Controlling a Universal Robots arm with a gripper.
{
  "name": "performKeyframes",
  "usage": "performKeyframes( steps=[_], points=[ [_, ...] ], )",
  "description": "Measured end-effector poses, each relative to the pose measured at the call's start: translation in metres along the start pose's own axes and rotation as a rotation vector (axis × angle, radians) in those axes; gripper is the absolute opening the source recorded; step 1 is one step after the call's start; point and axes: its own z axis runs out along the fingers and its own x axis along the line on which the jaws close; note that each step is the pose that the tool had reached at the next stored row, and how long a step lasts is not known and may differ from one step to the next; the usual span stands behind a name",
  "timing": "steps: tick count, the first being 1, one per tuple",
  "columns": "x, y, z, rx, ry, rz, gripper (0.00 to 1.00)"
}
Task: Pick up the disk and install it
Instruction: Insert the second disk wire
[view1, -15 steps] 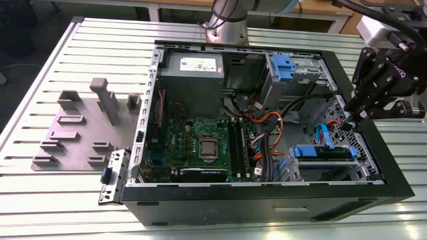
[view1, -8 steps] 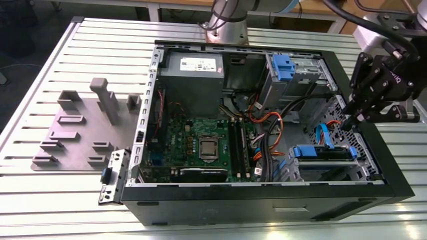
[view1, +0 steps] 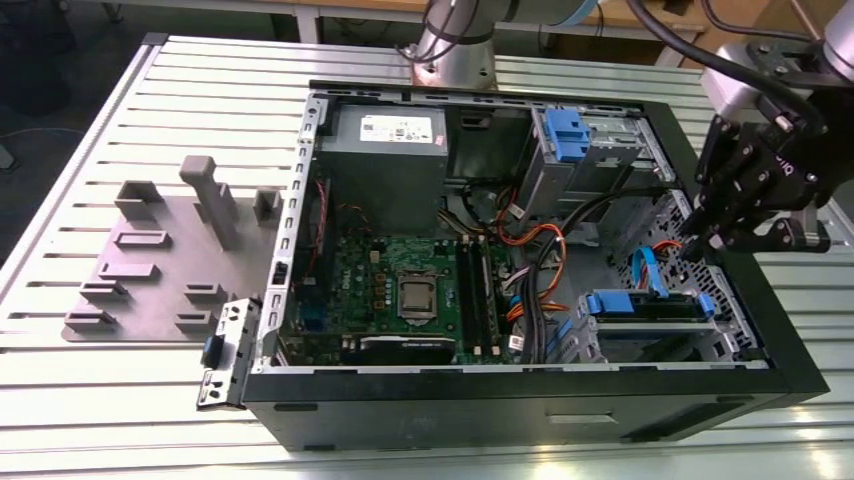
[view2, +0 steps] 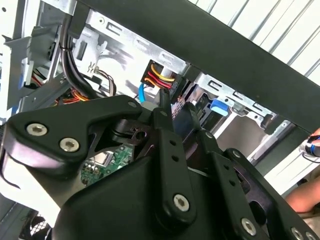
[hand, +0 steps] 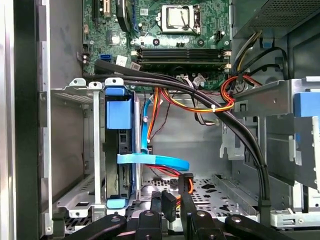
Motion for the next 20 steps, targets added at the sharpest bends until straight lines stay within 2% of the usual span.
performKeyframes(
  steps=[6, 17, 18, 19, 20],
  points=[
    [0.0004, -0.0007, 0.0098, -0.0001, -0.0001, 0.0, 0.29],
    [0.0004, -0.0007, 0.0103, -0.0001, 0.0001, 0.0, 0.29],
    [0.0004, -0.0007, 0.0103, -0.0001, 0.0001, 0.0, 0.28],
    [0.0004, -0.0007, 0.0103, 0.0, 0.0002, 0.0, 0.22],
    [0.0004, -0.0007, 0.0103, -0.0001, 0.0001, 0.0, 0.22]
  ],
)
